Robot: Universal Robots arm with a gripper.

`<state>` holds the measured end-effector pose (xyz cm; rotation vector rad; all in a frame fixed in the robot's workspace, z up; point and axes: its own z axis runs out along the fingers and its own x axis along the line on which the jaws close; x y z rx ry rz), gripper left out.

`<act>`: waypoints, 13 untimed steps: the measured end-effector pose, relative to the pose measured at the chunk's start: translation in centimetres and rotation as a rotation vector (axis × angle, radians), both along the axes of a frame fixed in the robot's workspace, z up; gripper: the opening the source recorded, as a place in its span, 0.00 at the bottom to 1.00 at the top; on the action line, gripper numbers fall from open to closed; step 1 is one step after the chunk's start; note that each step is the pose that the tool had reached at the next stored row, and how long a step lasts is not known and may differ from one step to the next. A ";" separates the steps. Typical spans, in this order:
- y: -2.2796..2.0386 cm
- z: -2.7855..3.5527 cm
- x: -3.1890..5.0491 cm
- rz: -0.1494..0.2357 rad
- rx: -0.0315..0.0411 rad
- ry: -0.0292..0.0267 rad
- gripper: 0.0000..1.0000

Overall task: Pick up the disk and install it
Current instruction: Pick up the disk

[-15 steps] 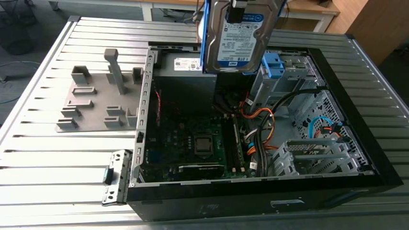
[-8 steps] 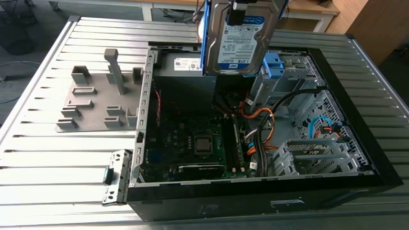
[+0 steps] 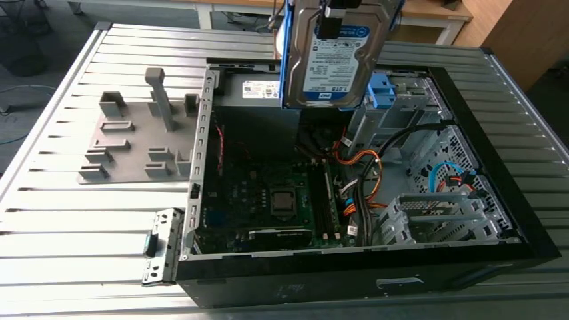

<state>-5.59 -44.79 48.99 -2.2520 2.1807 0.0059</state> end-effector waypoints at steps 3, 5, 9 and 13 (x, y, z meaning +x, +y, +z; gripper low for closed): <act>-0.27 0.00 0.00 0.000 0.0000 0.0000 0.36; -0.45 0.00 0.00 0.000 0.0000 0.0000 0.36; -0.81 -0.01 0.00 0.000 0.0000 0.0000 0.36; -1.18 -0.01 0.00 0.000 -0.0001 0.0001 0.36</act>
